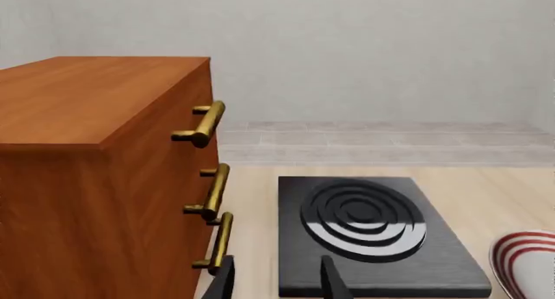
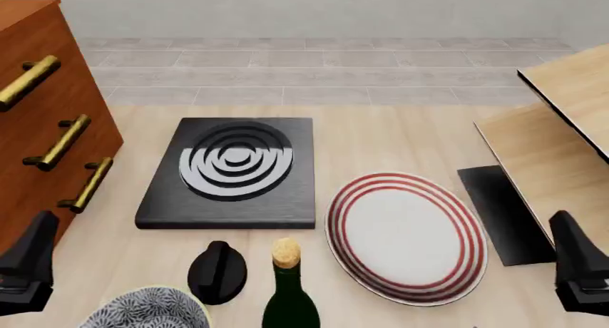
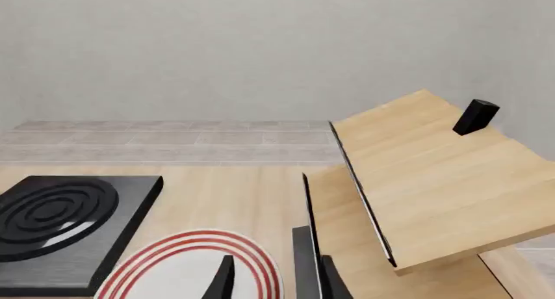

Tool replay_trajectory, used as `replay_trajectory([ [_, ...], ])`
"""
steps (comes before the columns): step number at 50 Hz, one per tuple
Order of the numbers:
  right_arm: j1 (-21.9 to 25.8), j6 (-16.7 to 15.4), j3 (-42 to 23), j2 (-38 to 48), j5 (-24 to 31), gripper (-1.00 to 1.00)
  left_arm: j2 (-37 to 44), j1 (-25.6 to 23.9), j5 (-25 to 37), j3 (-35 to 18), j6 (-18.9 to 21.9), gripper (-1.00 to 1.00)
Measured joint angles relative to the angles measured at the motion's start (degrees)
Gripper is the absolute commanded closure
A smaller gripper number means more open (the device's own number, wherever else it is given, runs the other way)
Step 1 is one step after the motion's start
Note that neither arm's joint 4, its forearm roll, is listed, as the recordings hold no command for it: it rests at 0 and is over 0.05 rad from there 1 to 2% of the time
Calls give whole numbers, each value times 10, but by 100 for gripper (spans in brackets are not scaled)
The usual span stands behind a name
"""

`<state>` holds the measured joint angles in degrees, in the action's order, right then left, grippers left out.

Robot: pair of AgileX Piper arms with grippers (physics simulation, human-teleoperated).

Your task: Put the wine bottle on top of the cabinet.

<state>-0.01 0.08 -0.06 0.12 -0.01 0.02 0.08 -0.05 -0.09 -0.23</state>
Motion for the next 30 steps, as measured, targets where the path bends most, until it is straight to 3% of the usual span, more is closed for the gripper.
replay_trajectory([
  [21, 0, 1, -2, 4, -1, -100, 0, -13, -9, -15, 3, -100],
  [30, 0, 1, -3, 5, -1, -100, 0, -56, 1, -34, 21, -100],
])
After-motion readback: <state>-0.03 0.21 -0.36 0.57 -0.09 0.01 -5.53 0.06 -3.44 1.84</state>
